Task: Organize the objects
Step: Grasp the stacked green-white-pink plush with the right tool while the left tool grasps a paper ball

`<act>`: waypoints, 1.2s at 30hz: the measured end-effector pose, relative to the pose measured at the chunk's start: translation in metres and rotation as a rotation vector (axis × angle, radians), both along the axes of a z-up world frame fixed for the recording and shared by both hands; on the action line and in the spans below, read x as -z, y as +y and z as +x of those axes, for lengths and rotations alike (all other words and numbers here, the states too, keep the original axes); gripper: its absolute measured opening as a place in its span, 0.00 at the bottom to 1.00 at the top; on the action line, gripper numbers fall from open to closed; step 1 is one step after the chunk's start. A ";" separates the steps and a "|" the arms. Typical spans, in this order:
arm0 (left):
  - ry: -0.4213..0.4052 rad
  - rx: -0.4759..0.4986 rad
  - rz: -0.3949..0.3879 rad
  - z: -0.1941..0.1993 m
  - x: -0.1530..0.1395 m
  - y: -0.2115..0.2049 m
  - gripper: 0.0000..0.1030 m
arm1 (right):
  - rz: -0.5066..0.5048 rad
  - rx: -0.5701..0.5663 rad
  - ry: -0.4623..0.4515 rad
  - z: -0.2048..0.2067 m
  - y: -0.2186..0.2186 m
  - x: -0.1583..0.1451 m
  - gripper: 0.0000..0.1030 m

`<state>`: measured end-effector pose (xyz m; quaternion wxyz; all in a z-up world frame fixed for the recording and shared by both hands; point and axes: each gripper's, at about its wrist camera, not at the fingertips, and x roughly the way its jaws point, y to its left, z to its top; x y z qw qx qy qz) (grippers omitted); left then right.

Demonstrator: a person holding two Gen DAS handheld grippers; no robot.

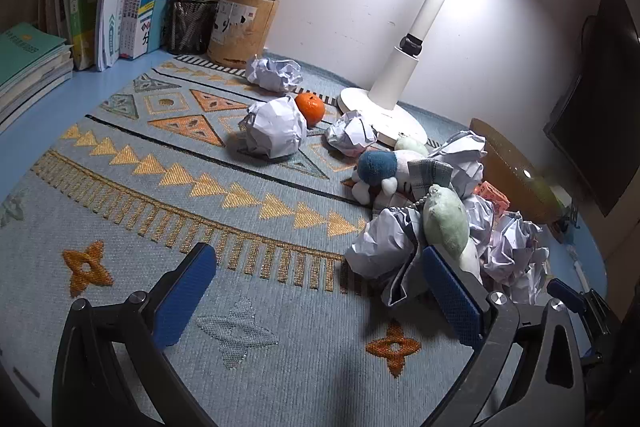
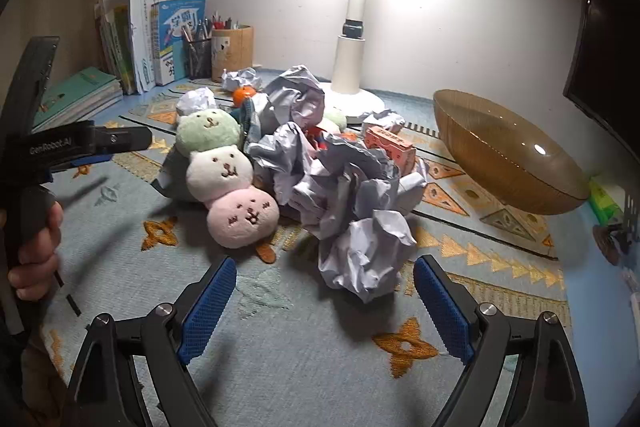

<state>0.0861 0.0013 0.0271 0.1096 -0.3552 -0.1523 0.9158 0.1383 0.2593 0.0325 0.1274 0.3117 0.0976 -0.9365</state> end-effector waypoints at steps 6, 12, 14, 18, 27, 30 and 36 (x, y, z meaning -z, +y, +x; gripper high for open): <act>0.034 -0.002 -0.027 0.006 -0.003 0.004 0.99 | -0.097 -0.079 0.013 -0.003 -0.042 -0.017 0.73; 0.072 -0.036 -0.073 0.012 -0.008 0.006 0.99 | -0.122 0.108 0.070 -0.024 -0.061 -0.024 0.73; 0.066 -0.055 -0.061 0.011 -0.007 0.001 0.99 | -0.150 0.141 0.040 -0.032 -0.056 -0.018 0.73; 0.069 -0.060 -0.055 0.011 -0.007 0.000 0.99 | -0.164 0.194 -0.021 -0.043 -0.044 -0.011 0.73; 0.069 -0.050 -0.032 0.010 -0.005 -0.002 0.99 | -0.065 0.192 0.006 -0.041 -0.056 -0.002 0.74; 0.063 -0.053 -0.018 0.009 -0.005 -0.004 0.99 | -0.038 0.184 0.026 -0.037 -0.061 -0.002 0.74; 0.057 -0.043 -0.025 0.007 -0.004 -0.001 0.99 | -0.052 0.184 0.014 -0.038 -0.059 -0.002 0.75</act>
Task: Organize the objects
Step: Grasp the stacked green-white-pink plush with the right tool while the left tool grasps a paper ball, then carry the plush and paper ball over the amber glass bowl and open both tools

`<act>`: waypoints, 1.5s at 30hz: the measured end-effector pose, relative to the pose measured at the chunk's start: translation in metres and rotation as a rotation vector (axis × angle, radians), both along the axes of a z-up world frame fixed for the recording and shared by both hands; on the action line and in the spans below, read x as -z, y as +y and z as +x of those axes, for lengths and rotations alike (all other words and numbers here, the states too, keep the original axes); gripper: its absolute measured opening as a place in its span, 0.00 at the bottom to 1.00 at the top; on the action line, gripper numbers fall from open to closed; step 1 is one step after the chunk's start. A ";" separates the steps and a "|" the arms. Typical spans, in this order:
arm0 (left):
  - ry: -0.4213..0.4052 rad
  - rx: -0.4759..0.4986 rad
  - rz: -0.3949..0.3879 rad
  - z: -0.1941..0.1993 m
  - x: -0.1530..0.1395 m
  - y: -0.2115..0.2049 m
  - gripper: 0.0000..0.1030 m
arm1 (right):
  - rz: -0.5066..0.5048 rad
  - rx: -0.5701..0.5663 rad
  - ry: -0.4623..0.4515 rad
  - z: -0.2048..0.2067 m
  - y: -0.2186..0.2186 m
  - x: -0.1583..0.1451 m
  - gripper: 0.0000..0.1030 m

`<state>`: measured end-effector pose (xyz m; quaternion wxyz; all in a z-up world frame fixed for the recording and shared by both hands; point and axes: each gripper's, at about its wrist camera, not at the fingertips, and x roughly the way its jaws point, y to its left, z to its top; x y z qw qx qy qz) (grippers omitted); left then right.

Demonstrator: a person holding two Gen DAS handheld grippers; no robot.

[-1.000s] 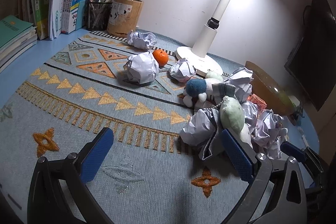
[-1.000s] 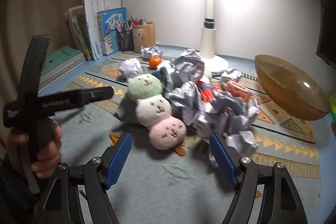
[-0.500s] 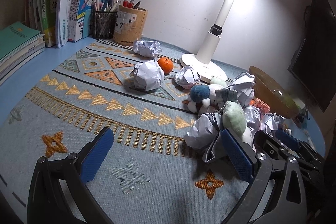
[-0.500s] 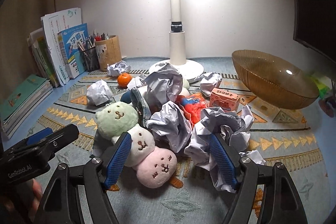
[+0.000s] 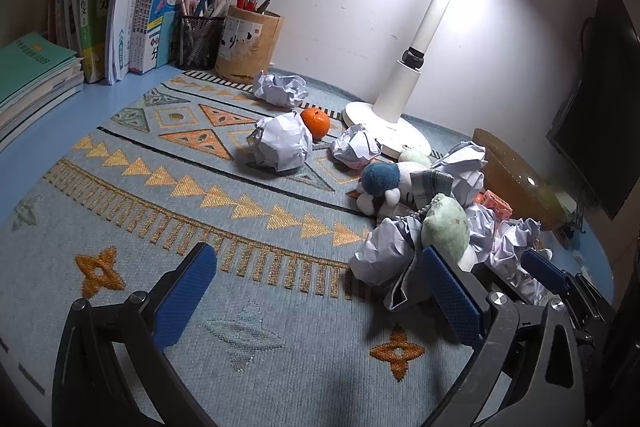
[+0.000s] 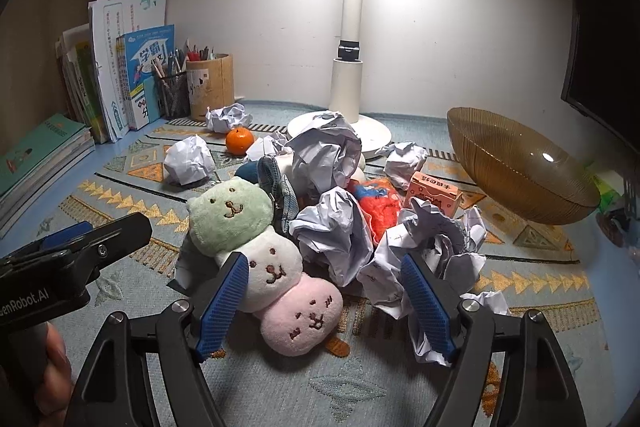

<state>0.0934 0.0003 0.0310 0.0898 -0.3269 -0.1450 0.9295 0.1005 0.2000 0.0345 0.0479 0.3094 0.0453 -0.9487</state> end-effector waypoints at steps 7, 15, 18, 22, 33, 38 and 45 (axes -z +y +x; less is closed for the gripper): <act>-0.003 0.003 0.011 -0.001 0.000 -0.002 0.99 | -0.005 -0.011 -0.003 0.000 -0.002 0.000 0.75; -0.022 0.009 0.025 -0.002 -0.001 -0.006 0.99 | -0.158 -0.186 -0.024 0.019 0.008 -0.008 0.71; -0.069 0.005 -0.007 -0.016 -0.006 -0.017 0.99 | -0.056 -0.257 -0.089 0.013 -0.004 0.000 0.55; -0.082 0.000 -0.065 -0.055 -0.017 -0.030 0.99 | -0.024 -0.287 -0.146 -0.016 -0.005 0.005 0.55; -0.171 0.044 -0.206 -0.157 0.014 -0.005 0.83 | -0.012 -0.289 -0.163 -0.033 -0.012 0.021 0.53; -0.156 0.058 -0.200 -0.153 0.015 -0.003 0.41 | -0.015 -0.298 -0.098 -0.022 -0.011 0.016 0.43; -0.044 0.083 -0.121 -0.078 -0.026 -0.001 0.41 | -0.246 -0.235 -0.020 0.013 0.041 -0.022 0.43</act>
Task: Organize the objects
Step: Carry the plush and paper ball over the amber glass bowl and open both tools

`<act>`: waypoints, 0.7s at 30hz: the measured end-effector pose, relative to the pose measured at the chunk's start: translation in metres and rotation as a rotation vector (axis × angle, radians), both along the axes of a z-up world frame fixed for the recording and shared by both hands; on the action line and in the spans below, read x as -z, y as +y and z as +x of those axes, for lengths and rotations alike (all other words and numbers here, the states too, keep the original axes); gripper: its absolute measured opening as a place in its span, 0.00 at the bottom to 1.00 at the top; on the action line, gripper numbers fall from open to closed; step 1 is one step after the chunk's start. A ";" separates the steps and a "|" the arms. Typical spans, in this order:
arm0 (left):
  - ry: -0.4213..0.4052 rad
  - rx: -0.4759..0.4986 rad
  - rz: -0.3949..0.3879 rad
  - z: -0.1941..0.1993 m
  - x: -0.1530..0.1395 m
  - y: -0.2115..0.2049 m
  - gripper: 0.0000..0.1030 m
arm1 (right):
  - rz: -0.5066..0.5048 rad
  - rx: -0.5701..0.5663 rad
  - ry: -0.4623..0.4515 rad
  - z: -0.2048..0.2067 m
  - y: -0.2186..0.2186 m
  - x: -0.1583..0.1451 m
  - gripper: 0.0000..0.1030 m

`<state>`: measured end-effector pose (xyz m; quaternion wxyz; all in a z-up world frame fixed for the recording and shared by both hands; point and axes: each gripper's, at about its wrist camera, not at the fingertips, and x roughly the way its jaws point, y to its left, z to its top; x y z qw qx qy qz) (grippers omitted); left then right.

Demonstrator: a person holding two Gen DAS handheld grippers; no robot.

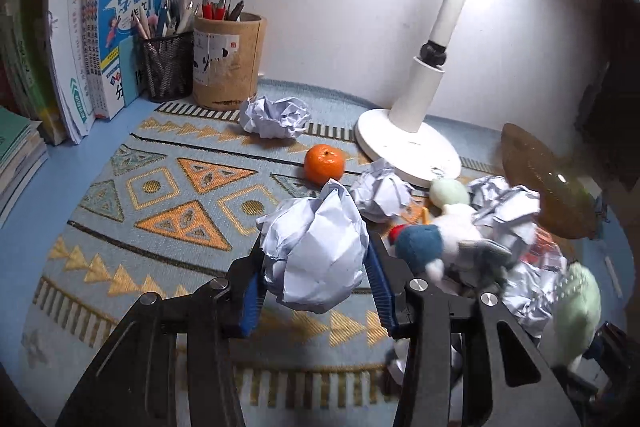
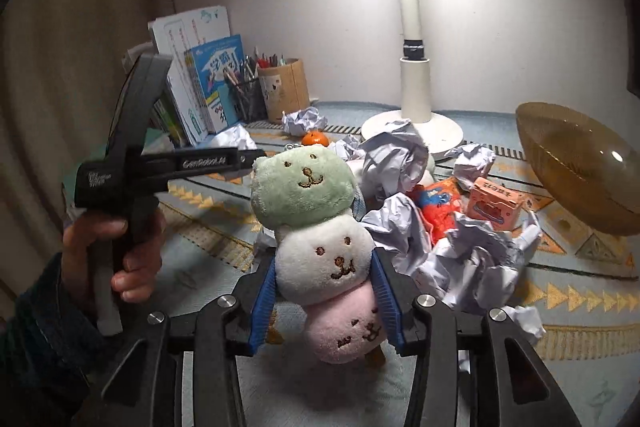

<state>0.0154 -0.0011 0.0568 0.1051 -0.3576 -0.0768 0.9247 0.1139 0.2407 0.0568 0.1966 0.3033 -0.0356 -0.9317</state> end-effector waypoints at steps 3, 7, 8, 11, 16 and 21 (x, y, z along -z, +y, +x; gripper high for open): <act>0.034 0.055 0.041 0.045 -0.014 0.015 0.41 | -0.034 0.086 0.031 0.027 0.036 -0.022 0.43; 0.013 0.152 0.102 0.093 -0.004 0.051 0.41 | 0.063 0.250 -0.005 0.041 0.080 -0.027 0.44; 0.010 0.174 0.099 0.102 0.001 0.064 0.41 | 0.076 0.295 -0.033 0.043 0.092 -0.022 0.44; -0.024 0.226 0.082 0.112 0.017 0.100 0.41 | 0.076 0.371 -0.174 0.035 0.121 0.004 0.44; -0.051 0.234 0.011 0.109 0.032 0.132 0.41 | 0.020 0.344 -0.239 0.038 0.143 0.037 0.46; -0.076 0.236 -0.046 0.109 0.039 0.136 0.45 | -0.025 0.297 -0.174 0.053 0.146 0.030 0.86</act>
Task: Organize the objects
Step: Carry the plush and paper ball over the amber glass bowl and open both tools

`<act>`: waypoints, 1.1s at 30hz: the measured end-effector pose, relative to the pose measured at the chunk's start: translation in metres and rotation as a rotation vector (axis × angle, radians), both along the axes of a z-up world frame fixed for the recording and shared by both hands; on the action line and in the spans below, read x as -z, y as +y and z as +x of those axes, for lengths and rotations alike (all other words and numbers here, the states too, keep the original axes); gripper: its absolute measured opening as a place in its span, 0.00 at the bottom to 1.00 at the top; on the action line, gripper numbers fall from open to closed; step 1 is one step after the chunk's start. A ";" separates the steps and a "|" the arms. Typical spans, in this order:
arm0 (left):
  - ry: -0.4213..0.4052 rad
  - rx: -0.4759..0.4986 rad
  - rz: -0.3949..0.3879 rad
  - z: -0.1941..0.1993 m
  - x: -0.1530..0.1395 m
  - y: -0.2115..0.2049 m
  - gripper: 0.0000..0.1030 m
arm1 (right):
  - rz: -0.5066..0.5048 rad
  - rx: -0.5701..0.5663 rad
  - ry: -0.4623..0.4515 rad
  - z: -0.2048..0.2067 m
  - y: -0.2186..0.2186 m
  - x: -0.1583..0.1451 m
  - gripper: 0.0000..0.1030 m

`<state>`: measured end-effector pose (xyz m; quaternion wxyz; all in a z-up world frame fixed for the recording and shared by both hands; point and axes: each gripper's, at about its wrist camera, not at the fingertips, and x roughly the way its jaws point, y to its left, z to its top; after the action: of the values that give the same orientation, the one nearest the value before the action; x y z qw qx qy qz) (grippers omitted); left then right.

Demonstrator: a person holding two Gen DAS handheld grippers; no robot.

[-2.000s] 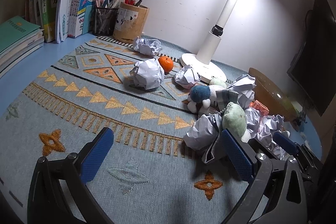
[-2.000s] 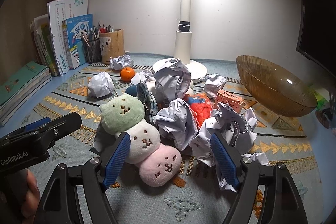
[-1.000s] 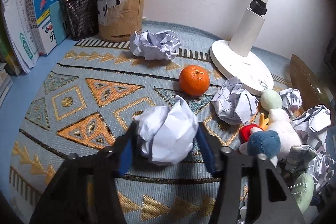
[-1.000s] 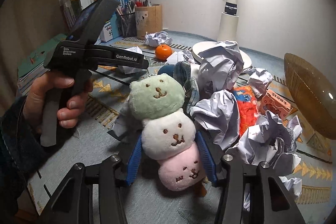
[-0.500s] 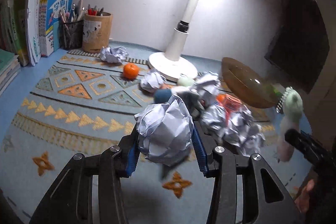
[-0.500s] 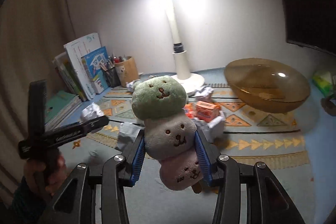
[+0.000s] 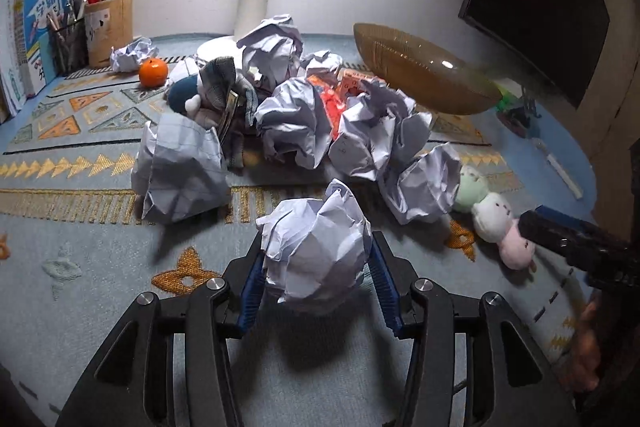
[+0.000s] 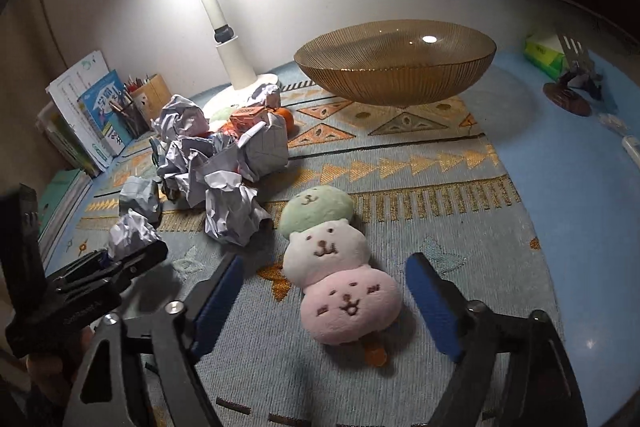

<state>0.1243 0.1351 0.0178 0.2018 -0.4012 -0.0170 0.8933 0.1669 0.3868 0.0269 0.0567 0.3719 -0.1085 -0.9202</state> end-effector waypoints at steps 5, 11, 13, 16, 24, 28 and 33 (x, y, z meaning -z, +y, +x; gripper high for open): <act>0.035 0.016 -0.117 0.007 0.002 0.017 0.45 | 0.006 -0.038 -0.035 -0.001 -0.003 0.010 0.86; 0.138 0.046 -0.331 0.026 0.007 0.049 0.47 | 0.086 -0.029 -0.079 -0.012 -0.012 0.028 0.84; 0.153 0.052 -0.352 0.028 0.007 0.051 0.47 | 0.081 -0.001 -0.071 -0.013 -0.008 0.028 0.73; 0.138 0.029 -0.333 0.025 0.007 0.046 0.47 | 0.041 -0.001 -0.060 -0.011 -0.002 0.028 0.57; 0.214 0.000 -0.188 0.027 -0.037 0.041 0.44 | -0.110 0.004 0.044 -0.002 0.033 -0.017 0.47; 0.274 0.066 -0.077 0.004 -0.096 0.064 0.44 | -0.149 0.101 0.168 -0.014 0.066 -0.070 0.47; 0.198 0.110 0.038 -0.068 -0.121 0.113 0.44 | -0.140 0.254 0.172 -0.066 0.099 -0.097 0.47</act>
<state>0.0561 0.2479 0.1385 0.2589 -0.3077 0.0083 0.9156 0.1013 0.4861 0.1244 -0.0252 0.2701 -0.2131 -0.9386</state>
